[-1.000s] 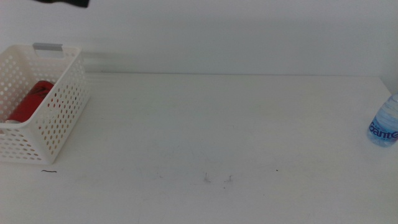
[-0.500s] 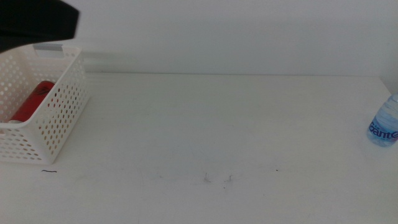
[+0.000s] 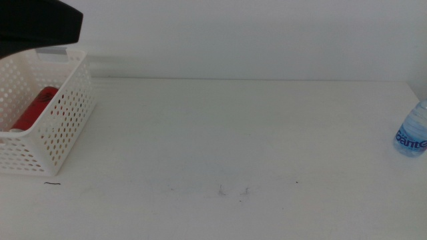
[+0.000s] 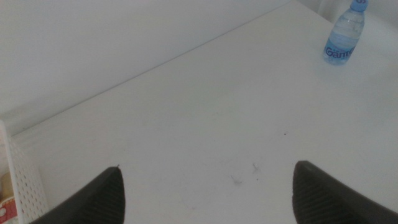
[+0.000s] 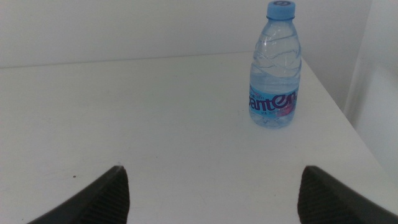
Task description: Use arms to grab the bottles and put them into the dustbin to the left of the table.
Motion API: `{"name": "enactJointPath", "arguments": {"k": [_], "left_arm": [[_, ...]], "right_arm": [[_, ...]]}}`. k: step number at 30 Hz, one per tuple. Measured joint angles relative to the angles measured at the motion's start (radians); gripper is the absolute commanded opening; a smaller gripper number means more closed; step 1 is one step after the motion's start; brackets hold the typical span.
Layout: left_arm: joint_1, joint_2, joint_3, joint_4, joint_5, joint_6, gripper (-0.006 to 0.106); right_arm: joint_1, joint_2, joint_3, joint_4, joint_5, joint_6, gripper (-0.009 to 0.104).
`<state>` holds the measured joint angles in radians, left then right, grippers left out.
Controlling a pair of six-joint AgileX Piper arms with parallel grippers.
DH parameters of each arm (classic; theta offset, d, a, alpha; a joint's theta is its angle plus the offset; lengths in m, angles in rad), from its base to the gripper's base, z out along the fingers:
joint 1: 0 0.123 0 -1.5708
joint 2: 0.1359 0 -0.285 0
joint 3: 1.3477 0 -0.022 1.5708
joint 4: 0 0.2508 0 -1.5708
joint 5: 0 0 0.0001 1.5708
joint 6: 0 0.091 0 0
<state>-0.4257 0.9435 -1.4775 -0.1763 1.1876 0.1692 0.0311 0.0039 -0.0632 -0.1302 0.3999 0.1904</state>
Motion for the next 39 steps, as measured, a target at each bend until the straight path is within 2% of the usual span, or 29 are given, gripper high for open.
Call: {"name": "enactJointPath", "arguments": {"k": [3,9,19,27,34,39], "left_arm": [[0.0,0.0,0.0,0.0,-0.008,0.0,0.089],[0.0,0.0,0.0,0.002,-0.021,0.0,0.089],[0.0,0.0,0.0,0.002,-0.021,0.0,0.089],[0.0,0.0,0.0,0.002,-0.022,0.0,0.089],[0.0,0.0,0.0,0.002,-0.025,0.0,0.089],[0.0,0.0,0.0,0.002,-0.025,0.0,0.089]], "right_arm": [[0.0,0.0,0.0,0.008,0.0,0.0,0.087],[0.0,0.017,-0.077,0.064,0.01,0.0,0.087],[0.0,0.378,-0.376,0.073,-0.011,0.0,0.087],[0.0,0.744,-0.356,0.04,-0.308,0.029,0.087],[-0.01,1.027,-0.225,0.036,-0.684,-0.029,0.087],[-0.093,1.173,-0.112,0.054,-0.98,-0.045,0.087]]}}
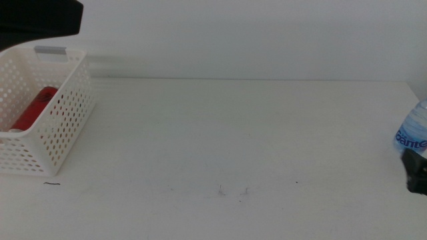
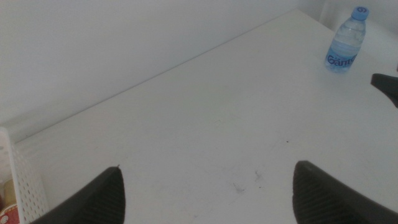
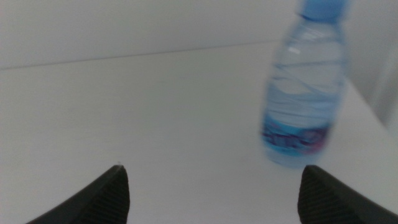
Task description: Use arms to grab the bottles and put them into the dustbin to the left of the table.
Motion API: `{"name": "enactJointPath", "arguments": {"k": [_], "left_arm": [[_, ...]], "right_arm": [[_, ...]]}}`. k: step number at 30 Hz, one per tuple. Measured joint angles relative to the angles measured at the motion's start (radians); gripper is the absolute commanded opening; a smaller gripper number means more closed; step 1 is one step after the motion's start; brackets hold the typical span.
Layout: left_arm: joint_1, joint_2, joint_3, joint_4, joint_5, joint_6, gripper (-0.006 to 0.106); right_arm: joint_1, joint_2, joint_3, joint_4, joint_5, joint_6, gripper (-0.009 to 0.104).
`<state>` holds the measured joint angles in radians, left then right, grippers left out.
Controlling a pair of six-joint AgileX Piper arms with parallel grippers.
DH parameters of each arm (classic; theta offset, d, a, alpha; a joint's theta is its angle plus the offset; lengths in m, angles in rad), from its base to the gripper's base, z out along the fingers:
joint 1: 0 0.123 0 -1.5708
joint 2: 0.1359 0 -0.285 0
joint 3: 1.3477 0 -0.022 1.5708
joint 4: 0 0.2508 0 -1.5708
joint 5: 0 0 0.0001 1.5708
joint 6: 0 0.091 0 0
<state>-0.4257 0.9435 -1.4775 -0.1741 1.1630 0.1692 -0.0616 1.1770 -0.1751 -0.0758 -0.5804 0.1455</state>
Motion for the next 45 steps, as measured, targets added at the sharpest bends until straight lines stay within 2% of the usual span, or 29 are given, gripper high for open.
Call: {"name": "enactJointPath", "arguments": {"k": [6,12,23,39,40,41,42,44,45], "left_arm": [[0.0,0.0,0.0,0.0,0.0,0.0,0.089],[-0.002,0.0,0.0,0.0,0.0,0.0,0.089],[-0.002,0.0,0.0,0.0,0.0,-0.002,0.089],[-0.002,0.0,0.0,0.0,-0.002,-0.002,0.089],[-0.002,0.0,0.0,0.0,-0.002,-0.002,0.089],[-0.002,0.0,0.0,0.0,-0.002,-0.002,0.089],[-0.002,0.0,0.0,0.0,-0.002,-0.002,0.089],[-0.002,0.0,0.0,0.0,-0.004,-0.002,0.089],[-0.002,0.0,0.0,0.0,-0.004,-0.002,0.089]], "right_arm": [[-0.155,0.113,0.046,0.006,-0.208,0.03,0.087],[-0.187,0.216,0.046,0.003,-0.331,0.063,0.087],[-0.187,0.469,-0.103,-0.004,-0.345,-0.145,0.087],[-0.171,0.793,-0.447,-0.017,-0.346,-0.162,0.085],[-0.169,0.81,-0.465,-0.02,-0.349,-0.162,0.08],[-0.169,0.824,-0.48,-0.026,-0.352,-0.162,0.069],[-0.168,0.832,-0.489,-0.028,-0.352,-0.162,0.051],[-0.158,0.841,-0.499,-0.021,-0.349,-0.164,0.0],[-0.146,0.838,-0.501,-0.016,-0.341,-0.164,0.0]]}}
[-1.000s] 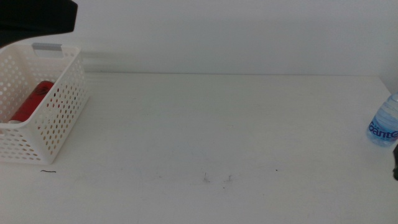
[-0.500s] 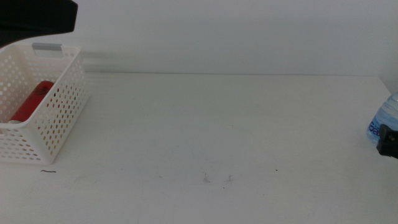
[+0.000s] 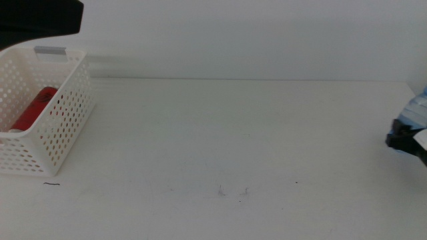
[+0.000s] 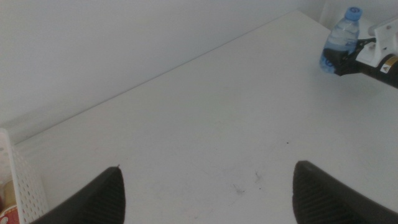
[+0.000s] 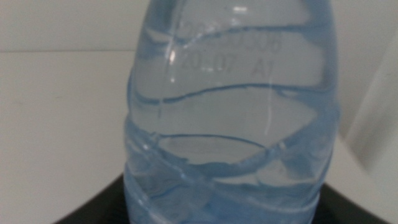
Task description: Use arms to grab the bottles and put them into the dustbin to the left of the table.
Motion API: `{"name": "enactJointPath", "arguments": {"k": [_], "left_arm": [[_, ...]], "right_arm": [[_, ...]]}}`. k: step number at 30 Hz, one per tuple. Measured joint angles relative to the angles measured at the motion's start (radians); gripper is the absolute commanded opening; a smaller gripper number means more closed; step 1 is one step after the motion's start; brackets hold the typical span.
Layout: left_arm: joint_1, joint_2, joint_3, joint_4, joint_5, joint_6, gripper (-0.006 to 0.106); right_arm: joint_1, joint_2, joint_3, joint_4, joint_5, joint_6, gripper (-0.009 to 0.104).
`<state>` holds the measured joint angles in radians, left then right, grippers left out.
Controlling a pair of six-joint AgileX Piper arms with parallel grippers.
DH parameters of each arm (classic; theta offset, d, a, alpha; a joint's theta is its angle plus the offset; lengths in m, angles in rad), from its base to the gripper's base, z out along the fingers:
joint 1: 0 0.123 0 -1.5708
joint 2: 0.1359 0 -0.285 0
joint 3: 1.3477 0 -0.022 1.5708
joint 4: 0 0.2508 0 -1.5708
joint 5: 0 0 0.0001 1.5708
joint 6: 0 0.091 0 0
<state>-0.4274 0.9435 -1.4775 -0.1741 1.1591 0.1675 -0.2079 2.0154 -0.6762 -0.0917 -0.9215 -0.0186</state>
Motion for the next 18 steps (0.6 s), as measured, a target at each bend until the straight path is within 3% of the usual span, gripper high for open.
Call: {"name": "enactJointPath", "arguments": {"k": [4,10,18], "left_arm": [[0.0,0.0,0.0,0.0,0.0,0.0,0.089],[0.0,0.0,0.0,0.0,0.0,0.0,0.089],[0.0,0.0,0.0,0.0,0.0,0.0,0.089]], "right_arm": [[0.111,-0.037,-0.012,0.039,0.06,0.0,-0.003],[0.421,-0.062,-0.234,0.035,0.195,0.041,-0.003],[0.73,0.182,-0.653,-0.149,0.347,0.092,-0.003]]}}
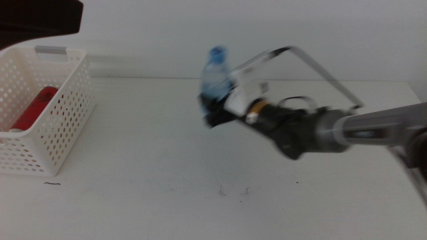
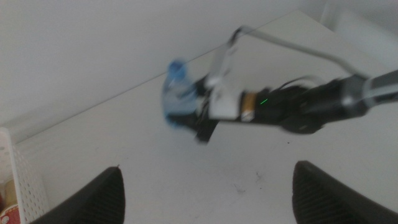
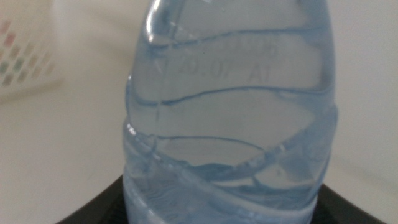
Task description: Use arms to grab the bottles and put them into the dustbin to the left of the table.
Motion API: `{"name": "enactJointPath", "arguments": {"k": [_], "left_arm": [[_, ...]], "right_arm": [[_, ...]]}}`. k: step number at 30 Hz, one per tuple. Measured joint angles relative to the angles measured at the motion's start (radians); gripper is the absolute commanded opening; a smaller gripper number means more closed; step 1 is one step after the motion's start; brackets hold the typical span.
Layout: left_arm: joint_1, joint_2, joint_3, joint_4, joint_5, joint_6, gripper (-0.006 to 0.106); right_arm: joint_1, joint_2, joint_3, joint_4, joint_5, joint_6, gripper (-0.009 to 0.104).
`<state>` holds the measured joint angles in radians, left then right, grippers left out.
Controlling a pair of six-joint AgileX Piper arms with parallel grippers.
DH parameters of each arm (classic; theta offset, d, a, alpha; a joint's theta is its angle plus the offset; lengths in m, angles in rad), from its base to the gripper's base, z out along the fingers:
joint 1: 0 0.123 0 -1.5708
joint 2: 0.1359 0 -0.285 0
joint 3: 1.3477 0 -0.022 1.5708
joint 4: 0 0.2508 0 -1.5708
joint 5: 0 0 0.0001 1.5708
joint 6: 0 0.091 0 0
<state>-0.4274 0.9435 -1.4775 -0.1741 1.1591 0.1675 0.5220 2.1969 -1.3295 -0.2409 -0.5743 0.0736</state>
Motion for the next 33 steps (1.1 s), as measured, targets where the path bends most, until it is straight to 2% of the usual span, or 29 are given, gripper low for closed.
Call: {"name": "enactJointPath", "arguments": {"k": [4,7,9,12,13,19,25,28,33], "left_arm": [[0.0,0.0,0.0,0.0,0.0,0.0,0.089],[0.0,0.0,0.0,0.0,0.0,0.0,0.089],[0.0,0.0,0.0,0.0,0.0,0.0,0.089],[0.0,0.0,0.0,0.0,0.0,0.0,0.089],[0.0,0.0,0.0,0.0,0.0,0.0,0.089],[0.0,0.0,0.0,0.0,0.0,0.0,0.089],[0.0,0.0,0.0,0.0,0.0,0.0,0.089],[0.0,0.0,0.0,0.0,0.0,0.0,0.089],[0.0,0.0,0.0,0.0,0.0,0.0,0.089]], "right_arm": [[0.052,0.117,-0.13,-0.009,0.121,0.019,-0.002],[0.059,0.155,-0.183,-0.003,0.115,0.026,0.008],[0.059,0.17,-0.196,0.004,0.104,0.033,0.03],[0.06,0.175,-0.202,0.008,0.136,0.053,0.079],[0.063,0.17,-0.202,0.008,0.161,0.064,0.091],[0.075,-0.007,-0.066,0.018,0.427,0.098,0.092],[0.075,-0.467,0.263,0.03,0.608,0.192,0.091],[0.075,-0.71,0.373,0.033,0.803,0.201,0.091],[0.075,-1.111,0.392,0.033,1.146,0.175,0.091]]}}
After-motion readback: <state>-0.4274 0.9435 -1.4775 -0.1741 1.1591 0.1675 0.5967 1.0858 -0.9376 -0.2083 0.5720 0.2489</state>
